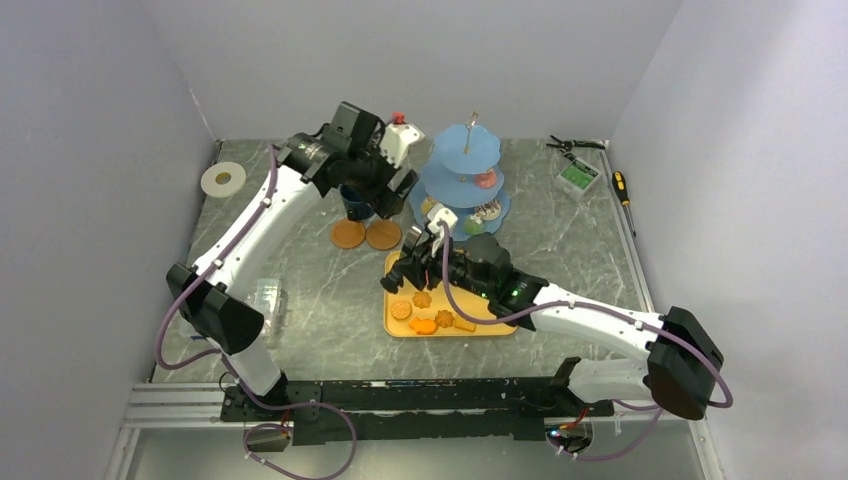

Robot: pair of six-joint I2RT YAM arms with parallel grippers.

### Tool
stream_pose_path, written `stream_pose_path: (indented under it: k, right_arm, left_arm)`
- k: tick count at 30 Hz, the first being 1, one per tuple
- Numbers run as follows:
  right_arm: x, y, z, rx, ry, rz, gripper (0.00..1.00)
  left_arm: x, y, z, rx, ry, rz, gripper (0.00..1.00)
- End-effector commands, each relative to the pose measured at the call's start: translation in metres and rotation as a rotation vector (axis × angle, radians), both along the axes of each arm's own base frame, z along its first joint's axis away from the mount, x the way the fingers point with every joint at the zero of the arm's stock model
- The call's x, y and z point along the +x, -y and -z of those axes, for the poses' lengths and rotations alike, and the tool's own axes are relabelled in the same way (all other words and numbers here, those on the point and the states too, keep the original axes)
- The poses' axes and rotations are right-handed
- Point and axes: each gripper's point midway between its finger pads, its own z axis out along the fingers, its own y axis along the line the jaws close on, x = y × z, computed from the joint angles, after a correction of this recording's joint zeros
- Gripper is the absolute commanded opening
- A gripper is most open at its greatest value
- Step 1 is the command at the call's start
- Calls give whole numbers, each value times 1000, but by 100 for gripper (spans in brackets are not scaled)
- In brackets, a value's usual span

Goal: Serve the afternoon tea

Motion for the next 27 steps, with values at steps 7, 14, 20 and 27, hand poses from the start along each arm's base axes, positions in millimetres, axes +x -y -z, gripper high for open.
stream_pose_path:
  k: [7, 14, 20, 27]
  right_arm:
    - [-24, -4, 8, -40, 41, -12, 44]
    - [-27, -13, 16, -73, 56, -20, 51]
    - [-28, -15, 27, -102, 60, -16, 53]
    - [-24, -16, 40, -138, 75, 0, 54]
  left_arm:
    - [5, -45, -24, -37, 41, -112, 93]
    - [2, -46, -25, -35, 34, -111, 93]
    - [2, -45, -25, -40, 35, -102, 93]
    - [2, -44, -26, -40, 37, -100, 93]
